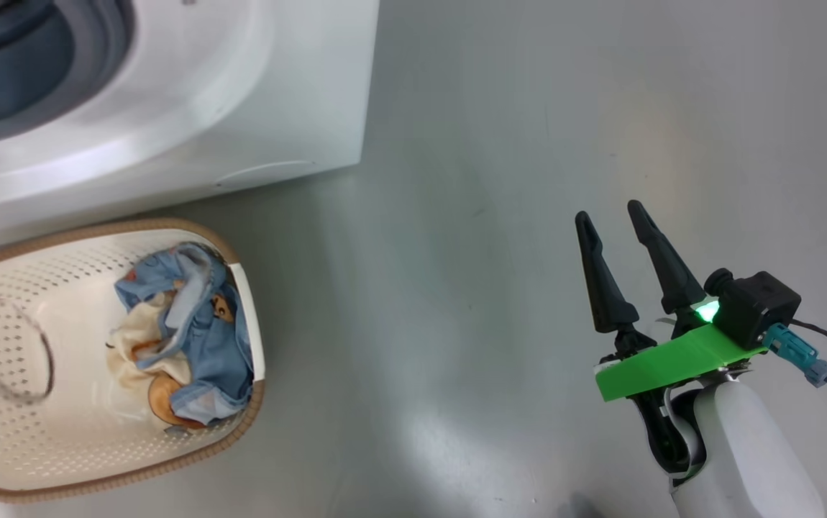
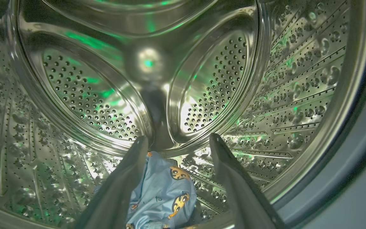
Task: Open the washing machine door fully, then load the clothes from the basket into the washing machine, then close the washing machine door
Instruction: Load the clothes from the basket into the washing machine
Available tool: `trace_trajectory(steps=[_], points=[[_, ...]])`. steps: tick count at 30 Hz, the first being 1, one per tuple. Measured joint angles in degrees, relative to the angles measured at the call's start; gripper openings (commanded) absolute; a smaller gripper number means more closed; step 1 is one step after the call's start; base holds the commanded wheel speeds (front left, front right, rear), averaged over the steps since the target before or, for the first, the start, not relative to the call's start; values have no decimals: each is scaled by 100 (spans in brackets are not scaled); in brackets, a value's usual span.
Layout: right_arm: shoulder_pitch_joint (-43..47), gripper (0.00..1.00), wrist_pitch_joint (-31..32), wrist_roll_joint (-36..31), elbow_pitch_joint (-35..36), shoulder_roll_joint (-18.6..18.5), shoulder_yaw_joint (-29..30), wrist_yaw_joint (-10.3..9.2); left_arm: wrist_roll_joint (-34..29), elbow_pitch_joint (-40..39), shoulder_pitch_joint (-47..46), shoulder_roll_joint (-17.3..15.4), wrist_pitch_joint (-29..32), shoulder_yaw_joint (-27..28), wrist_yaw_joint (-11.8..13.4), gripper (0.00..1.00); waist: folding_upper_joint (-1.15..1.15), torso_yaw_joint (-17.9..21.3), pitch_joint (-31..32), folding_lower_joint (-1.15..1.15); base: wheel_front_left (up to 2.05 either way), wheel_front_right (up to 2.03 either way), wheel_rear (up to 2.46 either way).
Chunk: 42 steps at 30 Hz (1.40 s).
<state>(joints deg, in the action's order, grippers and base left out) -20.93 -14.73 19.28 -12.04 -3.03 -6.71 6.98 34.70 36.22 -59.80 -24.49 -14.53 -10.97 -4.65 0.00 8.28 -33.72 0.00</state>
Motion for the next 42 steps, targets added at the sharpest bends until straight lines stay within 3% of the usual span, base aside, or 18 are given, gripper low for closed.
trace_trajectory(steps=[4,14,29,42], points=[[60,100,1,-164,-32,-1,11,0,-178,-357,432,53,-1,124,46,100,0,-49,166,0,0,0,0],[349,100,1,-232,-136,-5,213,0,-498,-1266,1798,536,-1,610,96,100,0,-167,738,0,0,0,0],[744,100,1,-324,-221,-7,285,0,-1163,-2119,3760,1099,0,1298,90,100,0,-314,1613,0,0,0,0],[1043,100,1,-511,-294,-3,291,0,-1709,-2731,5232,1878,0,1753,26,100,0,-338,2355,0,0,0,0]])
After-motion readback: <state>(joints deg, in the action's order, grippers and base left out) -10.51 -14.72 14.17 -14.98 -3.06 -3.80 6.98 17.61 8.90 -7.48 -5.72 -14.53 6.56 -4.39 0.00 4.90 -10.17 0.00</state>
